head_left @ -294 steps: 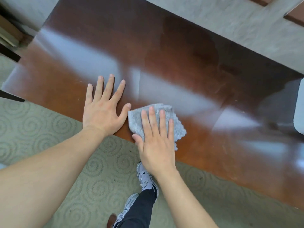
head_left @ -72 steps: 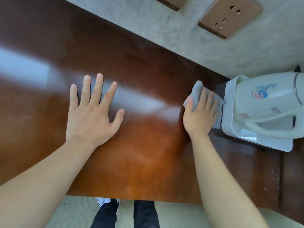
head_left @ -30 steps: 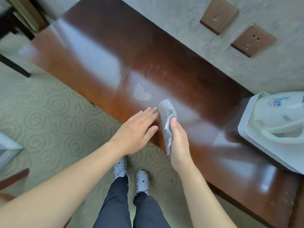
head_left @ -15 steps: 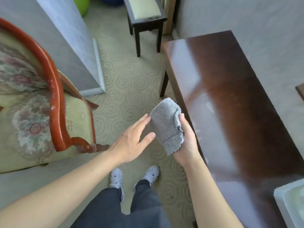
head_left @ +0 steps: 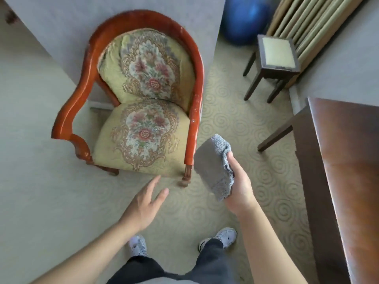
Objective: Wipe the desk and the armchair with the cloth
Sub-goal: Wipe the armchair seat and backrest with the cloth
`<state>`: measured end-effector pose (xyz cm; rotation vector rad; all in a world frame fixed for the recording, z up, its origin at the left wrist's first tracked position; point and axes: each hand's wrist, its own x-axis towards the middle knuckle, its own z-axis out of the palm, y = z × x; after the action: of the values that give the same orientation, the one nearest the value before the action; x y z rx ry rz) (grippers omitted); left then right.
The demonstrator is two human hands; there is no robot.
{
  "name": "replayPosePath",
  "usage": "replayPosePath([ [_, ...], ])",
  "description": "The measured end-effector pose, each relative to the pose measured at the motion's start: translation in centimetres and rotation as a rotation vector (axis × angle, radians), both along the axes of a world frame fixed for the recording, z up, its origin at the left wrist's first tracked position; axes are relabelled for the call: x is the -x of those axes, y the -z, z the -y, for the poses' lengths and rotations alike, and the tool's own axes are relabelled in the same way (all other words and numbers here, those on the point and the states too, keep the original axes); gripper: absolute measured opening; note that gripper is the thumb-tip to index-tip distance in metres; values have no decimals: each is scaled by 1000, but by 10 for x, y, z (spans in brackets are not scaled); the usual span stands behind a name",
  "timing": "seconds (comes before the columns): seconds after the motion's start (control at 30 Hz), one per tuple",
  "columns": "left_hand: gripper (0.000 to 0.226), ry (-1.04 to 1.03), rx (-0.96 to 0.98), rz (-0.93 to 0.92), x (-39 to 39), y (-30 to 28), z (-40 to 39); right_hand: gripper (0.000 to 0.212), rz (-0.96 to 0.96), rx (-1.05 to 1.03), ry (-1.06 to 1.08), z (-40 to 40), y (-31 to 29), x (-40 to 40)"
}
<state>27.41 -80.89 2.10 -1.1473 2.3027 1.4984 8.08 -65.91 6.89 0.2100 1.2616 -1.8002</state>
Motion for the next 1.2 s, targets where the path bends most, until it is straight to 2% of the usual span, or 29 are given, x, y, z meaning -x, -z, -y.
replayPosePath([
  [0.13, 67, -80, -14, 62, -79, 4, 73, 52, 70, -10, 81, 69, 9, -57],
  [0.23, 66, -91, 8, 39, -94, 5, 121, 46, 84, 12, 121, 111, 12, -81],
  [0.4, 69, 4, 80, -25, -70, 8, 175, 29, 2, 44, 148, 160, 13, -83],
  [0.57, 77, 39, 86, -25, -36, 21, 210, 40, 4, 17, 115, 198, 34, -60],
  [0.7, 83, 54, 110, 76, -14, 38, 239, 38, 10, -31, 105, 230, 63, -35],
  [0.8, 91, 79, 105, 127, 8, 62, 260, 32, 23, -102, 160, 246, 89, -6],
  [0.93, 98, 181, 90, 197, 41, 108, 286, 35, 62, -184, 183, 264, 132, 31],
  [1.1, 83, 273, 217, 232, 75, 176, 317, 32, 47, -297, 256, 290, 193, 54],
  [1.2, 78, 297, 323, 172, 92, 228, 341, 39, -62, -418, 227, 305, 240, 55],
])
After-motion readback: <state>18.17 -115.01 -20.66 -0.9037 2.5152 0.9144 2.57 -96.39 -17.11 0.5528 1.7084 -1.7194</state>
